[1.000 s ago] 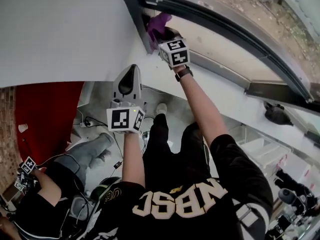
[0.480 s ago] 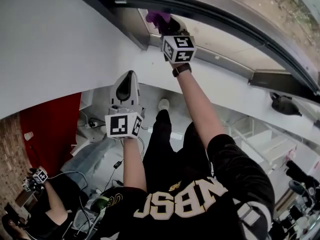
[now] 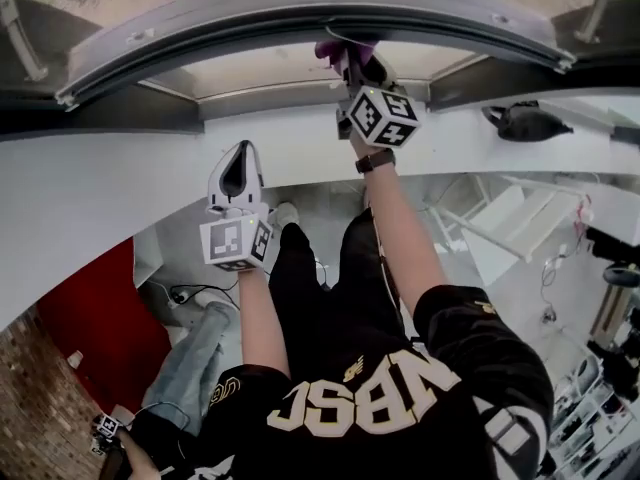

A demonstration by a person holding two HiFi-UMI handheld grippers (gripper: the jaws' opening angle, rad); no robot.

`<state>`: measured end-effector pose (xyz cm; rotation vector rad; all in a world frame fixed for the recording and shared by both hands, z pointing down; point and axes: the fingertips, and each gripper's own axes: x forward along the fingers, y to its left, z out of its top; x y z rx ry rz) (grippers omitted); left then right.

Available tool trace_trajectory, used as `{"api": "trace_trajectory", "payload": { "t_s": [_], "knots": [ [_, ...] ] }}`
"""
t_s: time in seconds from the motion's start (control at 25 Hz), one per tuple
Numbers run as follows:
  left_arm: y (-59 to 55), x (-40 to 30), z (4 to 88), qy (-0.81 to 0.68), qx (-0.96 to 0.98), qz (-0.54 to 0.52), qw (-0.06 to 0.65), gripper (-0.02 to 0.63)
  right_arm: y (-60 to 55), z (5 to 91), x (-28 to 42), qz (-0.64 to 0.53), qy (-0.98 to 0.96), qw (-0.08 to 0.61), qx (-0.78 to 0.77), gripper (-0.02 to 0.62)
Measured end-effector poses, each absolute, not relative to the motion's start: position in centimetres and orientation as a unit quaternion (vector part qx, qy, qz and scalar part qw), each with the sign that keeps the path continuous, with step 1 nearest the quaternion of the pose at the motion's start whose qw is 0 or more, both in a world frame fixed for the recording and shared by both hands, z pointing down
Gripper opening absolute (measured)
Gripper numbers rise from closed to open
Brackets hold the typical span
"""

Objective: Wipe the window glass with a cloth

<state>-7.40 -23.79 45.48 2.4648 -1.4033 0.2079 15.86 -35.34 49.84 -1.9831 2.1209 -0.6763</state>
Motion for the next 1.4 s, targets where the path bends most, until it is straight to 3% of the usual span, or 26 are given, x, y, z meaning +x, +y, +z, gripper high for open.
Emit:
{"api": "trace_trajectory", "payload": {
  "t_s": [0.36, 0.48, 0.64, 0.84, 1.16, 1.4],
  "knots": [
    [-22.8, 7.0, 44.7, -0.376, 0.912, 0.098, 0.129, 0.018, -28.9, 48.3, 38.6, -0.198, 0.586, 0.082, -0.782, 0.076],
    [-22.3, 9.0, 44.7, -0.368, 0.915, 0.096, 0.133, 0.018, -28.4, 47.7, 41.6, -0.195, 0.573, 0.079, -0.792, 0.075],
    [-21.9, 8.6, 44.8, -0.375, 0.912, 0.097, 0.134, 0.018, -28.3, 47.9, 40.5, -0.202, 0.582, 0.080, -0.783, 0.076],
    [-22.1, 3.4, 44.5, -0.414, 0.896, 0.095, 0.130, 0.018, -27.4, 52.5, 30.7, -0.253, 0.631, 0.052, -0.731, 0.076],
    [-23.7, -11.6, 44.6, -0.510, 0.847, 0.090, 0.119, 0.018, -28.7, 59.6, 5.4, -0.309, 0.756, -0.033, -0.576, 0.077],
    [-22.3, -22.7, 42.5, -0.578, 0.805, 0.073, 0.111, 0.018, -29.8, 58.3, -14.4, -0.251, 0.863, -0.070, -0.434, 0.076]
  ]
}}
